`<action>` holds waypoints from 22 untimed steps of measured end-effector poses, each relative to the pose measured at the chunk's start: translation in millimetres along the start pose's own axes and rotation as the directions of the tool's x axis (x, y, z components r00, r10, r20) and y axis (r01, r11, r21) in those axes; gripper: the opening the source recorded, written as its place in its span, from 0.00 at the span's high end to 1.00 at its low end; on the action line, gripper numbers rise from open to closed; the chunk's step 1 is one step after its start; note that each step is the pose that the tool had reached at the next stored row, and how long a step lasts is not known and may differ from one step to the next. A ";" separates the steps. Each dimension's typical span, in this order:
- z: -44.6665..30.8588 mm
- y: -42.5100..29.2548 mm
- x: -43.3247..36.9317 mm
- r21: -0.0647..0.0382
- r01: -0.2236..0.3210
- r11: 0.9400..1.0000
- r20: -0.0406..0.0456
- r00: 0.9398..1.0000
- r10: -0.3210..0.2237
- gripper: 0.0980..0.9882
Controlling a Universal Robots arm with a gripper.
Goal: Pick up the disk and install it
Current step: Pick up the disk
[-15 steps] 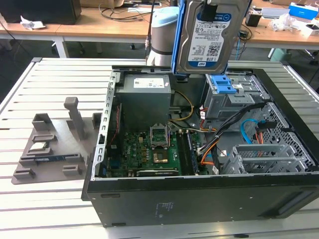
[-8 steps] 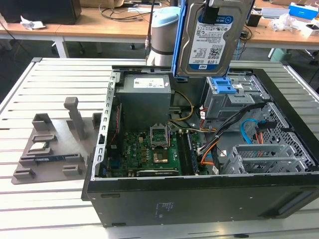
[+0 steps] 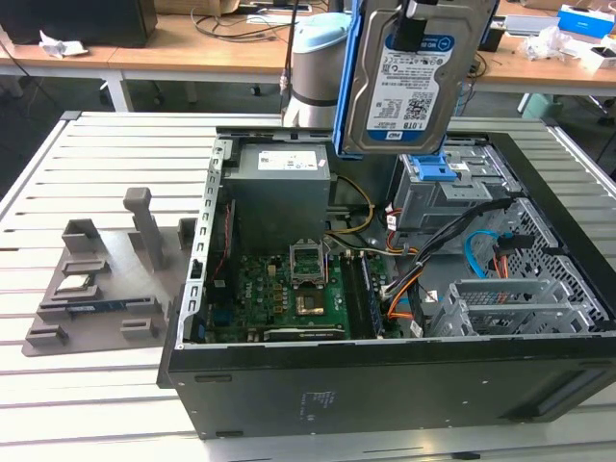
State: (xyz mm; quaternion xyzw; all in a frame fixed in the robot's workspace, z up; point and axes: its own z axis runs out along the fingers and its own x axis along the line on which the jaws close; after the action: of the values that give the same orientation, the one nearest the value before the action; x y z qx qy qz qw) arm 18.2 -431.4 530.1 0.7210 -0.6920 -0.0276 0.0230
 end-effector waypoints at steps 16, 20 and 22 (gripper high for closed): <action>0.5 0.7 22.0 0.000 0.000 1.000 0.000 1.000 0.000 0.70; 0.7 0.8 27.2 0.000 0.000 1.000 0.000 1.000 0.000 0.70; 0.9 1.0 30.9 0.000 0.000 1.000 0.000 1.000 0.000 0.70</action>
State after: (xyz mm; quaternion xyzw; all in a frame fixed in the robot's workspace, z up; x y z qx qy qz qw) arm 18.4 -462.4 529.0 0.7210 -0.6920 -0.0276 0.0230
